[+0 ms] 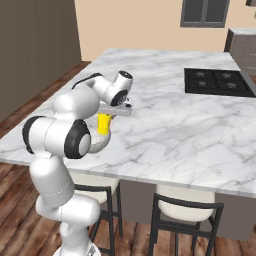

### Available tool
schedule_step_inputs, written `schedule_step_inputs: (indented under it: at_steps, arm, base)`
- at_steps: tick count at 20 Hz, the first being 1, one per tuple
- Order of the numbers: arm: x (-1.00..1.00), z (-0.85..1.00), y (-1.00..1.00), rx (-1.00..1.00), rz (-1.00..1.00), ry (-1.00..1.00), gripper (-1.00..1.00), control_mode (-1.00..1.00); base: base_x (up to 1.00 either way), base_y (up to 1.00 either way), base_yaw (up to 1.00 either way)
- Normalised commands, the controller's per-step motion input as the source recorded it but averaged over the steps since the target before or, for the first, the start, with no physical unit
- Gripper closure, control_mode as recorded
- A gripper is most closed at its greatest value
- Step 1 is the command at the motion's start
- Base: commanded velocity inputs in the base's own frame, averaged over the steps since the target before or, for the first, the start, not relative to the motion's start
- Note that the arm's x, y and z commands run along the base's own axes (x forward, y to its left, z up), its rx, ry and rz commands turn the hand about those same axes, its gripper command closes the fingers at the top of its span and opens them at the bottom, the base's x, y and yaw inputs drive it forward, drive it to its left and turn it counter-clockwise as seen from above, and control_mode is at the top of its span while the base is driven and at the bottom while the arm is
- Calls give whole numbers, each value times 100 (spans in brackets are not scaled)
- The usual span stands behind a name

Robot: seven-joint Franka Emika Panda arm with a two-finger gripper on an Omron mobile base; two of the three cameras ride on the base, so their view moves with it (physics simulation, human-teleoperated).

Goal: Place the cup inside the bowl on the dining table and move the bowl to any counter.

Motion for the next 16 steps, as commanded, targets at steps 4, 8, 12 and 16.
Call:
schedule_step_inputs:
  at_steps: [4,8,12,16]
  arm:
    - [0,0,65,0,5,0,100,-100]
    - [0,0,48,0,2,1,100,-100]
    - [8,0,15,0,0,0,100,-100]
    - [27,0,0,-1,0,0,100,-100]
  base:
    - [0,0,0]
    - [0,0,0]
    - [0,0,0]
    - [0,0,0]
